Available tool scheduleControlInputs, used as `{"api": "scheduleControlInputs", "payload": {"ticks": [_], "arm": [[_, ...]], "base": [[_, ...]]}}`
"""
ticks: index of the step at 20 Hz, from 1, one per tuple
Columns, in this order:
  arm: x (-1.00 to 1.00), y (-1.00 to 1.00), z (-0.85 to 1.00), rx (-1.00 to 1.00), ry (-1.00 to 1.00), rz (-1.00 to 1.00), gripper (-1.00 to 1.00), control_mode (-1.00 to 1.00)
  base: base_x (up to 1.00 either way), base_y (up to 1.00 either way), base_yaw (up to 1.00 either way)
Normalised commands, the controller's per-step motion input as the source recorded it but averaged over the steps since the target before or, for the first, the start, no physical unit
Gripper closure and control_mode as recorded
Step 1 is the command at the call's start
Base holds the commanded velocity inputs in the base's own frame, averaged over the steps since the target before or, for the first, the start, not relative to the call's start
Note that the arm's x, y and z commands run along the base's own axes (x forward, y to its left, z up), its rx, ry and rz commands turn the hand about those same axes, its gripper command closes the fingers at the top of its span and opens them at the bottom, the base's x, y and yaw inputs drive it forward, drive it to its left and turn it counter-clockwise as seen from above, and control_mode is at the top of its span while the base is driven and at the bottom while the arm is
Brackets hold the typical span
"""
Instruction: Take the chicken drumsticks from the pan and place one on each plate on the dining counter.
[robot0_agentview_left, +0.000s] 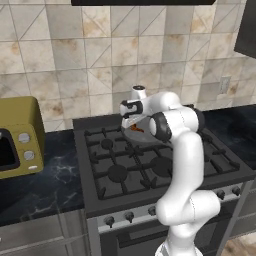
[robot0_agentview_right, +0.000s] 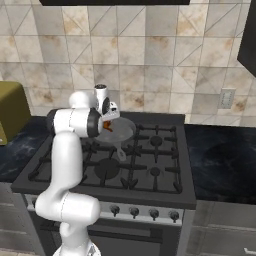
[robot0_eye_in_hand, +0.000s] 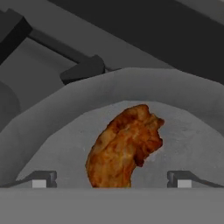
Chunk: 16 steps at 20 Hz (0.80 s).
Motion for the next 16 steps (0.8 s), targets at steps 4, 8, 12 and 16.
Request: {"api": "scheduleControlInputs", "payload": {"ticks": [4,8,12,16], "arm": [[0.0,0.0,-0.14,0.0,0.08,0.05,-1.0,-1.0],[0.0,0.0,-0.14,0.0,0.05,0.04,-1.0,-1.0],[0.0,0.0,-0.15,0.0,0.03,0.01,-1.0,-1.0],[0.0,0.0,-0.17,0.0,0.03,0.02,-1.0,-1.0]], "base": [[0.0,0.0,0.0],[0.0,0.0,0.0],[0.0,0.0,0.0],[0.0,0.0,0.0]]}}
